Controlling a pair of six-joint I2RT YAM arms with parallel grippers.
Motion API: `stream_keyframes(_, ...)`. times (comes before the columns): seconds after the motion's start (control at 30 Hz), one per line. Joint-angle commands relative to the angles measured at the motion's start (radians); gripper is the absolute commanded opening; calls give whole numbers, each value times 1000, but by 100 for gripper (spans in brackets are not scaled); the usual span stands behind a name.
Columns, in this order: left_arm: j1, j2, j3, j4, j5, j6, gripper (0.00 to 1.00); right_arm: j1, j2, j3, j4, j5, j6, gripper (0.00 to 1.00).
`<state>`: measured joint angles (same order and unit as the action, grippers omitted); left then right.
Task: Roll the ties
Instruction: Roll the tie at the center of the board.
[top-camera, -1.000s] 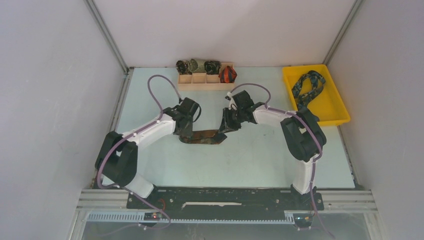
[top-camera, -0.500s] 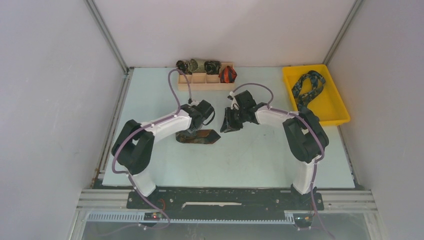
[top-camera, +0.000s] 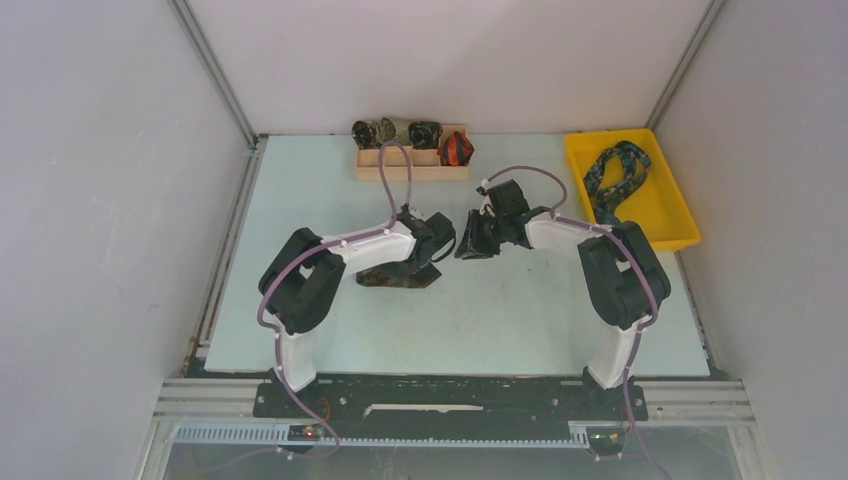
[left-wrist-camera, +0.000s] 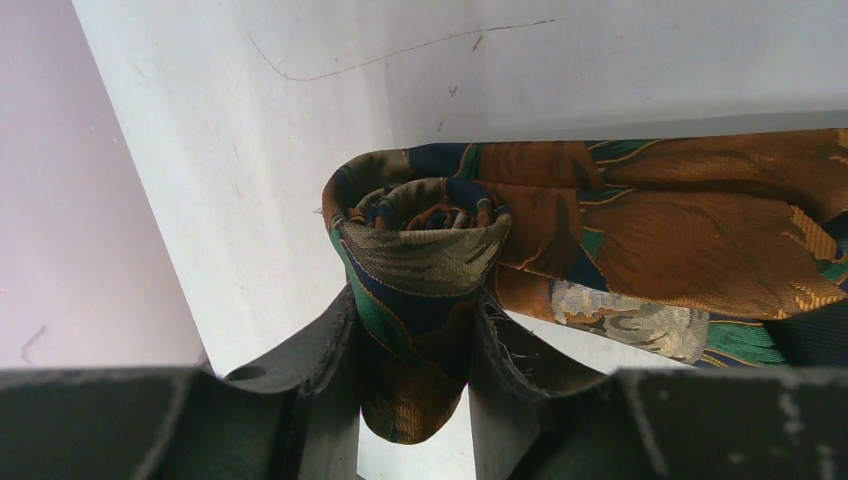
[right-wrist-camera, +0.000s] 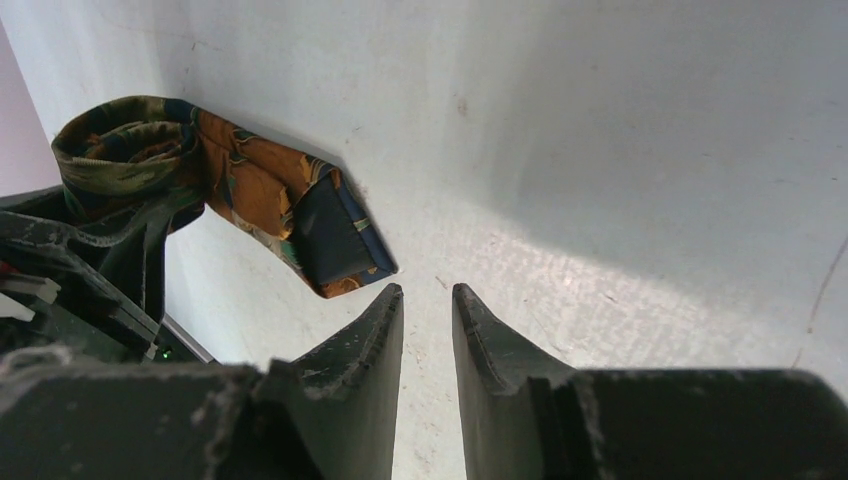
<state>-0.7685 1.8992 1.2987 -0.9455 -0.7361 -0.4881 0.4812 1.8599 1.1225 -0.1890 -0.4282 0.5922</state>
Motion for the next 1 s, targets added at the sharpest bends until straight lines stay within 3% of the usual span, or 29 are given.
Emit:
stream_keyframes(0.0, -26, 36, 57, -8, -10, -59, 37, -11, -53, -9, 43, 17, 22, 28)
stream_keyframes(0.37, -50, 87, 140, -36, 54, -92, 60, -13, -47, -9, 43, 15, 27, 27)
stream_keyframes(0.63, -62, 47, 159, -22, 143, -85, 63, -14, -42, -9, 46, 13, 27, 27)
stream_keyframes(0.97, -61, -56, 74, 131, 265, -54, 67, -12, -55, -29, 90, -7, 30, 27)
